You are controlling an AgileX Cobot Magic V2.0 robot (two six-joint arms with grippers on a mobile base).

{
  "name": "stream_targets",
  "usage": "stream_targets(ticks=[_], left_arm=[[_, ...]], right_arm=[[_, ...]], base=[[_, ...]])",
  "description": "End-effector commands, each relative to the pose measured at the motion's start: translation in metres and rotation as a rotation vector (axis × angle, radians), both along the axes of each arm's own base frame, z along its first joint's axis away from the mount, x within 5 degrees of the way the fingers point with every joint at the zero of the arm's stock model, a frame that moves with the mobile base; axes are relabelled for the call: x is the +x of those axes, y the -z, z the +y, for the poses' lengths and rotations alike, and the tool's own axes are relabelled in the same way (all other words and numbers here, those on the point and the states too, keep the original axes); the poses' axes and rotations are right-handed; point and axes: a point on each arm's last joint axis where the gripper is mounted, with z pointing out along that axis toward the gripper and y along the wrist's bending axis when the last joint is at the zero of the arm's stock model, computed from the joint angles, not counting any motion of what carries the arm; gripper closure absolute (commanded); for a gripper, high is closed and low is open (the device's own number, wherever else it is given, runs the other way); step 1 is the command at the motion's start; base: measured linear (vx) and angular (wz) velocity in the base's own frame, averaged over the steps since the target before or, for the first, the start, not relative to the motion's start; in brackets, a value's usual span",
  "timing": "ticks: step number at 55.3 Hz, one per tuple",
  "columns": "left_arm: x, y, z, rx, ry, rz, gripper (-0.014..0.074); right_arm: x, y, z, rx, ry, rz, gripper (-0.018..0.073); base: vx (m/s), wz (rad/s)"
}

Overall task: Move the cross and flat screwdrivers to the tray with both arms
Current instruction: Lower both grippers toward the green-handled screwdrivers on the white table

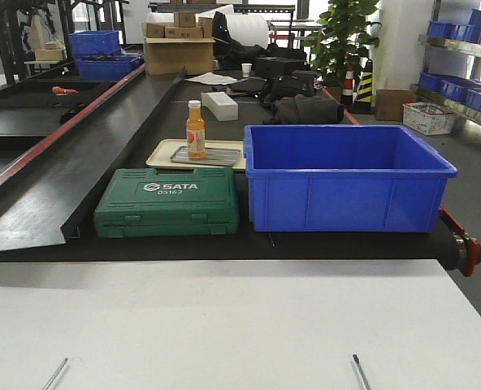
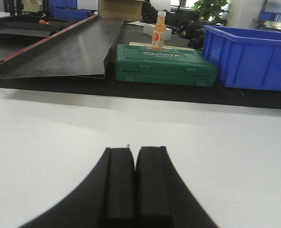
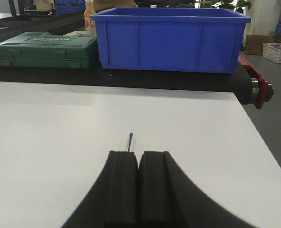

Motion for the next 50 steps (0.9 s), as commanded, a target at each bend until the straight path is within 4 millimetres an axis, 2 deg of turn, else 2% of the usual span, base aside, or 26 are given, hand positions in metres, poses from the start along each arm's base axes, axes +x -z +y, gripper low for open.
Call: stream_targets(ticks=[1,17,27,36,43,50], left_arm=[[-0.001,-0.019,0.001,-0.015,-0.014,-0.132,0.0602],[-0.002,-0.029,0.003,-0.017,-0.028,-0.244,0.0602],[-0.006,-0.044,0.004,-0.021,-0.044,-0.378,0.0599],[-0.011,-0.062,0.005,-0.024,-0.052,-0.479,0.0577],[-0.019,-0.098,0.004,-0.015,-0.045,-0.519,0.0520],[-0.015,-0.134,0.003,0.040,-0.044,-0.488,0.0407]], right_arm=[[0.000,-0.005,0.000,0.002,-0.003,-0.081,0.0567],[0.000,-0.007,0.000,0.004,-0.004,-0.099,0.0567],[0.000,-0.016,0.001,0.014,-0.009,-0.194,0.0567],[-0.007,-0.049,0.001,0.048,-0.021,-0.471,0.0566],[-0.011,-0.085,0.000,0.056,-0.014,-0.454,0.0560],[-0.004,-0.121,0.000,0.042,-0.008,-0.369,0.0548]], base=[[0.00,0.00],[0.00,0.00],[0.00,0.00],[0.00,0.00],[0.00,0.00],[0.00,0.00]])
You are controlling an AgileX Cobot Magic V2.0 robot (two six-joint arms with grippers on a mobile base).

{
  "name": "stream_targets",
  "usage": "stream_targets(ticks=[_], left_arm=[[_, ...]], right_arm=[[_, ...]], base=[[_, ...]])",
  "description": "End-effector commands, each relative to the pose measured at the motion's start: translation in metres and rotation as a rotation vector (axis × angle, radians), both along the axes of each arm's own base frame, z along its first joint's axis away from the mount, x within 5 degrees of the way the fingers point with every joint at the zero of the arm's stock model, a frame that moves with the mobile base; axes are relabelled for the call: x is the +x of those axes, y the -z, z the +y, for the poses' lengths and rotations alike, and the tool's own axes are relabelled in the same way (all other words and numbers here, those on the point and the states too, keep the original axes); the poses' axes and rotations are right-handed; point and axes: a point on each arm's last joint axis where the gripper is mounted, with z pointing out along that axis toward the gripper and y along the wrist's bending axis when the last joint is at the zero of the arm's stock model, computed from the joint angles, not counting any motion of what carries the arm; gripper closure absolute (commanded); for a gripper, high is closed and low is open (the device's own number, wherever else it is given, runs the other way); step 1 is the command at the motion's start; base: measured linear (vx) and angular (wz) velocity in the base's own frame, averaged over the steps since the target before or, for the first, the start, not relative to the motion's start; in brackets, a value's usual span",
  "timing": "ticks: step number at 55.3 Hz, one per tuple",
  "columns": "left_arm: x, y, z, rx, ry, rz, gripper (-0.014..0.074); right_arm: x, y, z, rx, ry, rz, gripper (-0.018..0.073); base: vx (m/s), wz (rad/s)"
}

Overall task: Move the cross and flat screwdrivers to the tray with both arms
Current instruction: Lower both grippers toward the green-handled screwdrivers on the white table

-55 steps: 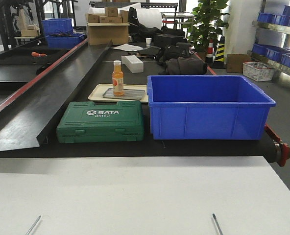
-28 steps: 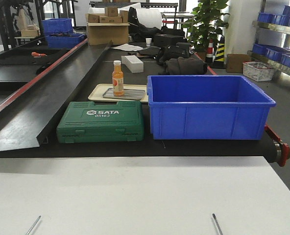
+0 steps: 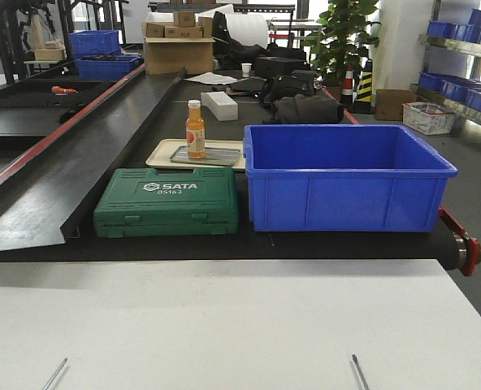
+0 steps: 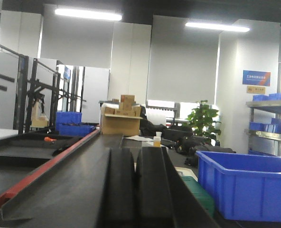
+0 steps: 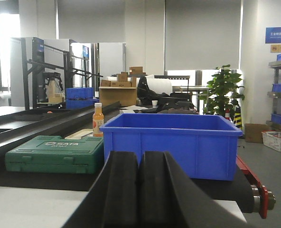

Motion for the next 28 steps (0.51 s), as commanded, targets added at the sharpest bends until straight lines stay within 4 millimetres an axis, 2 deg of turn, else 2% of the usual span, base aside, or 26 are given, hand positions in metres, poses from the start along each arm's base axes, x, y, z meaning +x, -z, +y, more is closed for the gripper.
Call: stream_targets(ticks=[1,4,9,17,28], left_arm=[[0.002,-0.035,0.000,0.031,-0.015,-0.044,0.0384],[0.009,-0.045,0.000,0.045,-0.019,-0.023,0.0324],[0.023,-0.051,0.000,0.047,-0.018,0.030,0.0253],[0.048,-0.034,-0.002,0.053,0.000,0.234,0.0207],[0.069,-0.003,-0.005,0.062,0.038,0.563,0.0207]], right_arm=[[0.005,-0.037,0.000,-0.006,0.004,-0.014,0.0544],[0.012,-0.044,0.001,-0.013,0.006,0.042,0.0532],[0.032,-0.038,0.003,-0.034,0.009,0.206,0.0494],[0.058,-0.019,0.006,-0.058,0.011,0.410,0.0407],[0.086,-0.001,0.009,-0.073,0.008,0.543,0.0196]], base=[[0.00,0.00],[0.00,0.00],[0.00,0.00],[0.00,0.00],[0.00,0.00]])
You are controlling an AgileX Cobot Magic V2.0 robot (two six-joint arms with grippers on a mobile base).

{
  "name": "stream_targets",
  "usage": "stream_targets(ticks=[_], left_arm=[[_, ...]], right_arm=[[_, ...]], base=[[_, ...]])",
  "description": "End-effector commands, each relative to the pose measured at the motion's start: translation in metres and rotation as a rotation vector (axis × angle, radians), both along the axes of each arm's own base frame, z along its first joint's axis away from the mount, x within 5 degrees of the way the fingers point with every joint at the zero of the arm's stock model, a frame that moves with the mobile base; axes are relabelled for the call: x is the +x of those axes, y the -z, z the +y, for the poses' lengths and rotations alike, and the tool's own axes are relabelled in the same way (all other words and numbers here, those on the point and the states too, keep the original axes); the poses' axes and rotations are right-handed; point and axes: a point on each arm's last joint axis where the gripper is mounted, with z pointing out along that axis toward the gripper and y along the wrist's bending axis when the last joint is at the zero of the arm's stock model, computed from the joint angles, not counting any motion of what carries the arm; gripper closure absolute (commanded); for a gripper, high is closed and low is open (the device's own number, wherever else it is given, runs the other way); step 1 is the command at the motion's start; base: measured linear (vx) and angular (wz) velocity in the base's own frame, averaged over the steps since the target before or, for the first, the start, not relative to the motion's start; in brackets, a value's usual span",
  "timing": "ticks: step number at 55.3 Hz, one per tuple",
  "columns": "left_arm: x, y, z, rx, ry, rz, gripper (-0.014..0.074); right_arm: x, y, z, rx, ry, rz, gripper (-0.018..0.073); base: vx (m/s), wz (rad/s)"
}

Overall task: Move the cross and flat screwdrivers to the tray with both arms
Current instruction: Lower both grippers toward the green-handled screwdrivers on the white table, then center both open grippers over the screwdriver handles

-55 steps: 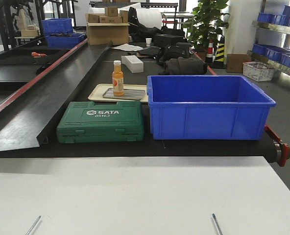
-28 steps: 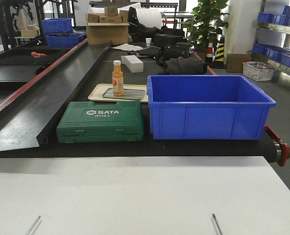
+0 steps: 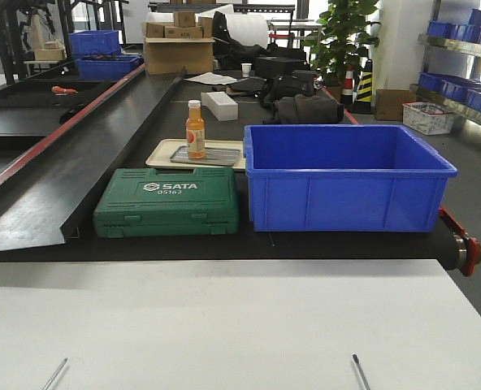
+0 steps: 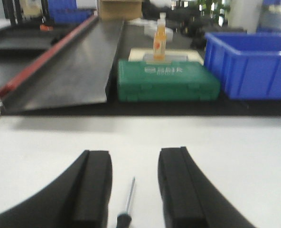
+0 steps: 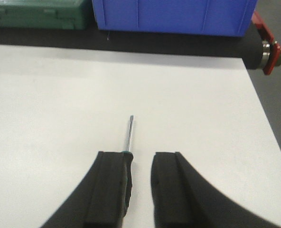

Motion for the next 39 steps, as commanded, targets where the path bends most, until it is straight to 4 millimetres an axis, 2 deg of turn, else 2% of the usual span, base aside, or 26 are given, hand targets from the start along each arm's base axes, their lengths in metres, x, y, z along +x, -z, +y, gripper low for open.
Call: stream_targets(ticks=[1,11,23,31,39], left_arm=[[0.008,-0.003,0.000,0.000,0.004,0.047,0.0204],[0.025,0.011,-0.001,0.002,0.006,0.171,0.0137],[0.058,0.021,-0.002,0.000,0.015,0.367,0.0022],[0.096,0.012,-0.001,-0.005,0.010,0.473,0.0017],[0.143,0.017,0.009,-0.018,-0.015,0.651,0.0020]], right_arm=[[0.015,-0.011,0.002,0.001,-0.006,-0.070,0.0179],[0.032,0.006,0.005,0.054,0.016,0.067,0.0118],[0.049,0.001,0.008,0.041,0.019,0.337,0.0118],[0.068,-0.018,0.010,0.025,0.014,0.333,0.0118],[0.084,-0.027,0.012,0.030,0.014,0.297,0.0118]], base=[[0.00,0.00],[0.00,0.00],[0.00,0.00],[0.00,0.00],[0.00,0.00]])
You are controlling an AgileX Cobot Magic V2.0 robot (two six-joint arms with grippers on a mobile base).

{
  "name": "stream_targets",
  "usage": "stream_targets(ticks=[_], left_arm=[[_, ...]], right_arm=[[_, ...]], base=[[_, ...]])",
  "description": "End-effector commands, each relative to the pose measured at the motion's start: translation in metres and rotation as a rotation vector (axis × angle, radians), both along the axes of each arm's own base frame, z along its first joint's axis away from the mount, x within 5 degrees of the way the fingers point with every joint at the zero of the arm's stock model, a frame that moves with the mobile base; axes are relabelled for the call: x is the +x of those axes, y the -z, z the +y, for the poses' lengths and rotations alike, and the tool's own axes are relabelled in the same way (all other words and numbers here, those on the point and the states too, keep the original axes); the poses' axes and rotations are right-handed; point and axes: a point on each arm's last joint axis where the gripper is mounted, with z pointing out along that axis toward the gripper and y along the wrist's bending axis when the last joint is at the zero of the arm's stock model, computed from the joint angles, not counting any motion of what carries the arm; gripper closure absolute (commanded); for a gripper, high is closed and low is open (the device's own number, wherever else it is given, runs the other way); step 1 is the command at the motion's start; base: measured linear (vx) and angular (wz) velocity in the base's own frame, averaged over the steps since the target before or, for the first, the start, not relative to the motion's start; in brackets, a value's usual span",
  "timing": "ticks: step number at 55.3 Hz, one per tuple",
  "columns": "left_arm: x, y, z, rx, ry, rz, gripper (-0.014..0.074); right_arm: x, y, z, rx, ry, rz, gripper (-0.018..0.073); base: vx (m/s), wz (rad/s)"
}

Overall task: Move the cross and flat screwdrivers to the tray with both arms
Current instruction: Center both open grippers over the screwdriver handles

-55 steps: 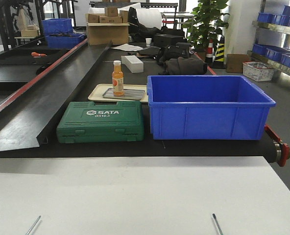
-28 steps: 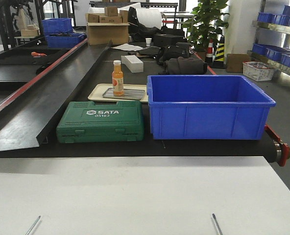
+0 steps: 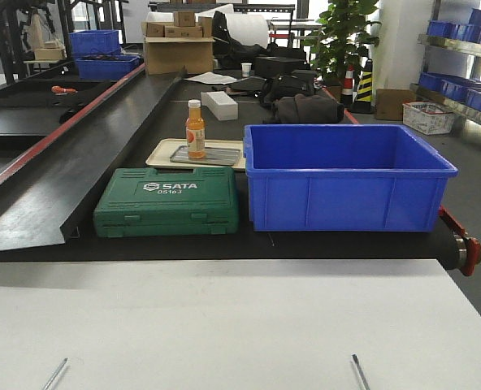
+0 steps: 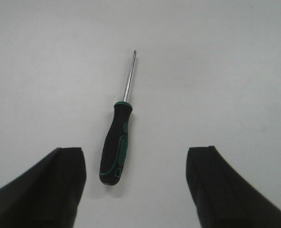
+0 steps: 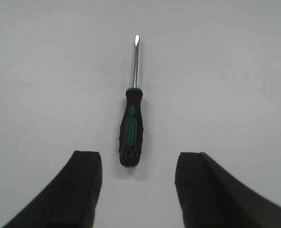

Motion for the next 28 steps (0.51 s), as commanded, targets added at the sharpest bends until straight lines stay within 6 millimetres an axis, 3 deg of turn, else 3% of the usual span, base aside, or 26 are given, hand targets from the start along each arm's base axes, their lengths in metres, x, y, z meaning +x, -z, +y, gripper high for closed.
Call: stream_targets(ticks=[1,14,28], left_arm=[[0.034,-0.011,0.007,-0.002,-0.021,0.015,0.0020],[0.104,0.023,0.011,0.117,0.200,0.251,0.0020],[0.146,0.067,0.013,0.090,0.241,0.436,0.0020]], right_arm=[[0.015,-0.020,0.001,-0.002,-0.004,-0.119,0.0118],[0.021,-0.017,0.001,-0.001,-0.002,-0.133,0.0118],[0.023,-0.017,0.000,-0.038,-0.016,-0.150,0.0118]], base=[[0.00,0.00],[0.00,0.00],[0.00,0.00]])
